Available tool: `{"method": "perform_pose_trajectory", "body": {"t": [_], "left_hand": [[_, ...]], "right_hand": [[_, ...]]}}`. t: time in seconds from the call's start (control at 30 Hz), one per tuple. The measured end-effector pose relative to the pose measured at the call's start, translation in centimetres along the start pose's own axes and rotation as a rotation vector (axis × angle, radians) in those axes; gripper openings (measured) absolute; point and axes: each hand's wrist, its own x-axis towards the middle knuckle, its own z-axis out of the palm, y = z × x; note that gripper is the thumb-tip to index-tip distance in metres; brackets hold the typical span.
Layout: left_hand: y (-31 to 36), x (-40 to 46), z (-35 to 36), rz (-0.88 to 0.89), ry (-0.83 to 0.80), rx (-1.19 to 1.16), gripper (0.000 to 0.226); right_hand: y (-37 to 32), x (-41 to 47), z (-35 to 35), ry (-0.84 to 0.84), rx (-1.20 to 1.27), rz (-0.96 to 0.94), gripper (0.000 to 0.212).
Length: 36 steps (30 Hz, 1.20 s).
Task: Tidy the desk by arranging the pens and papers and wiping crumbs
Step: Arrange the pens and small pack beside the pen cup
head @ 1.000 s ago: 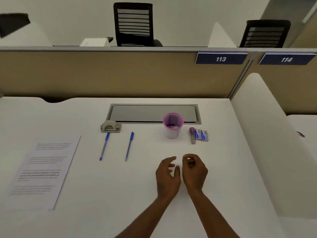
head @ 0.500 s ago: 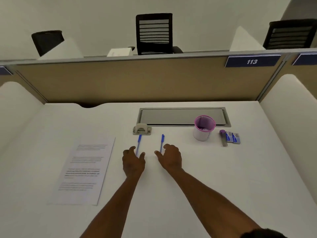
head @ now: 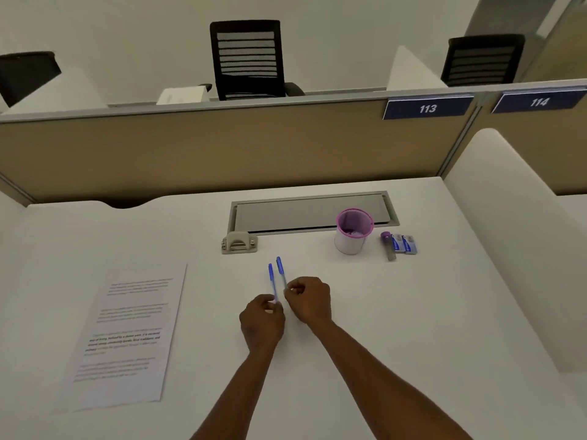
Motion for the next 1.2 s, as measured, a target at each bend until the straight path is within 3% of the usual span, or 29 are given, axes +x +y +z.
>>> {"method": "perform_pose_trajectory", "body": {"t": [0.17,0.3,0.5,0.8,1.2], "left_hand": [[1.4,-8.5,3.9,0.006,-0.230,-0.182,0.014],[4.7,-11.4,8.9,0.151,-0.348,-0.166,0.014],[10.6,-9.1,15.5,0.291,-0.275,-0.051,0.013],[13.2,-5.6,20.1,0.226,-0.207,0.109,0.023],[13.2,-5.2,21.8,0.294,-0.269,0.175,0.035]], "right_hand": [[6.2,-5.0,-8.1,-0.054,0.195,0.116,0.007],[10.7,-5.1,-15.6,0.197,0.248,0.226,0.006],[12.6,2.0,-23.5,0.456,0.228,0.277,0.005],[14.9,8.8,-24.5,0.366,-0.027,0.280,0.012],[16.0,9.0,-23.3,0.349,-0.102,0.212,0.023]]}}
